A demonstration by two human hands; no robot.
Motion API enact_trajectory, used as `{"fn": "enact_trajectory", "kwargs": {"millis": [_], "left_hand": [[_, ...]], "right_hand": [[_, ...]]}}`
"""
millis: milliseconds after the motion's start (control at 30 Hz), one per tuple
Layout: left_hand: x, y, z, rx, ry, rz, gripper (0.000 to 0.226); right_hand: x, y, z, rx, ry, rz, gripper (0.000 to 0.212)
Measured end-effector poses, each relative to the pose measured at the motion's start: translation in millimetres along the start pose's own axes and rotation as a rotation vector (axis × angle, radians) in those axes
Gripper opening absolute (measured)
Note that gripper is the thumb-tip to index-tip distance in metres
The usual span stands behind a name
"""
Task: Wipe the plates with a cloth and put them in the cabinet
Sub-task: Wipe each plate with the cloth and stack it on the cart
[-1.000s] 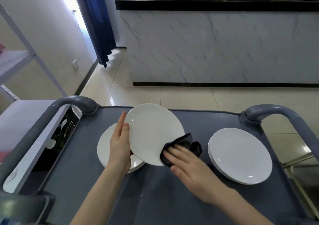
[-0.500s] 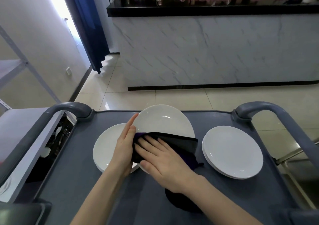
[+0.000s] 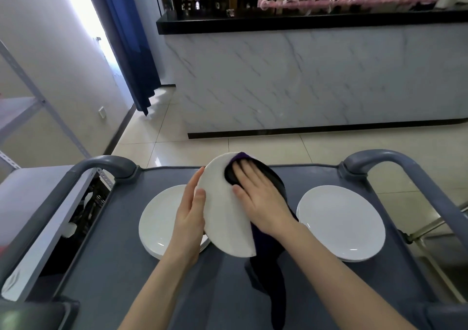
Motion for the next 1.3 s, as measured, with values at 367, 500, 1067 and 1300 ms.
{"fn": "enact_trajectory", "kwargs": {"millis": [367,500,1067,1300], "left_hand": [[-4,-17,-9,-0.192,0.002,0.043,0.041],[-1,-32,-16,-0.284,-0.040,0.114,0.037],[19,-10,12,-0.146,-0.156,0.057,0.035],[34,-40,11,-0.314,-0.313,0.122,0.030]], "right_hand": [[66,16,67,0.187,-0.324,0.062,0.055],[58,17,103,0.186,-0.398,0.158,0.053],[28,-2,32,0.155,-0.188,0.243,0.053],[15,9,121,0.253,-0.360,0.173,0.052]]}}
Point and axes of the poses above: each hand's wrist, its own z-axis away from the middle knuckle, its own y-axis out of the palm, x = y × z, the point moved 6 cm from there along -z, towards the middle knuckle, and after that the axes turned 10 degrees about -x, right-handed, at the moved point
